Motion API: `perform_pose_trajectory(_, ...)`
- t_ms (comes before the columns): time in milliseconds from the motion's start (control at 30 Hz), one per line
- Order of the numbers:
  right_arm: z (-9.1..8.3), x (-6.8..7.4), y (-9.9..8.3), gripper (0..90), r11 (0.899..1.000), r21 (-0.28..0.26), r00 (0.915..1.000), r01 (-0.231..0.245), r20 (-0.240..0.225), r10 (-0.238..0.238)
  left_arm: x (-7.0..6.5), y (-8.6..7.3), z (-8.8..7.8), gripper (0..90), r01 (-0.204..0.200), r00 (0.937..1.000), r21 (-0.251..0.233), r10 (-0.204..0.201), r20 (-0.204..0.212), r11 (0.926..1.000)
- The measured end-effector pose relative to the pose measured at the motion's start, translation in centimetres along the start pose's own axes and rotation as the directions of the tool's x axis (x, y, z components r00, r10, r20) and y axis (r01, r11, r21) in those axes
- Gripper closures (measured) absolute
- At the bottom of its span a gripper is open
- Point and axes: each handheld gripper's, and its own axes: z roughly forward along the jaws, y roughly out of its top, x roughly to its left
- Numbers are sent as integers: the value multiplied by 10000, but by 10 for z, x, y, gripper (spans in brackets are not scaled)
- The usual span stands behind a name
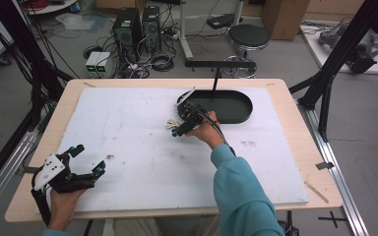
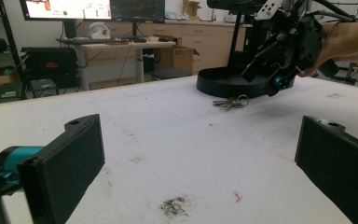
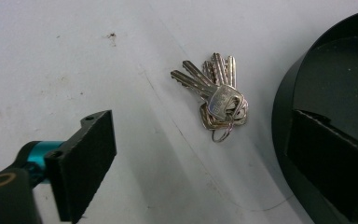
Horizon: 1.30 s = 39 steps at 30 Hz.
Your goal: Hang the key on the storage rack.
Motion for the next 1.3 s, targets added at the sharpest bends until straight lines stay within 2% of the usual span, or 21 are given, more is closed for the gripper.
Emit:
perform_pose_trajectory(33,1,0,0,157,9999,33,9999,-101,28,101,0,0,0,17,6,10000,-4,-6,3,10000)
perform_pose_trajectory(233,2,-1,0,217,9996,85,9996,-278,44,277,0,0,0,17,-1,10000,-16,1,4,10000)
perform_pose_trajectory(267,2,-1,0,265,9994,90,9995,-322,44,321,0,0,0,17,21,10000,-16,-21,4,10000)
perform_pose_trajectory(333,2,-1,0,284,9991,103,9991,-423,52,422,0,0,0,17,23,10000,-23,-23,5,10000)
perform_pose_trajectory(400,3,-2,0,353,9985,109,9985,-539,23,538,0,0,0,17,28,10000,-27,-28,12,10000)
perform_pose_trajectory(667,5,-9,-3,526,9905,188,9907,-1361,-13,1362,0,0,0,17,17,10000,-20,-16,19,10000)
perform_pose_trajectory(1133,9,-13,-5,699,9818,407,9826,-1853,177,1847,0,0,0,17,29,10000,-30,-29,22,10000)
perform_pose_trajectory(1267,10,-14,-5,755,9759,337,9765,-2155,167,2150,0,0,0,17,30,10000,-31,-30,22,10000)
perform_pose_trajectory(1300,10,-15,-5,779,9768,246,9771,-2125,166,2121,0,0,0,17,29,10000,-32,-29,22,10000)
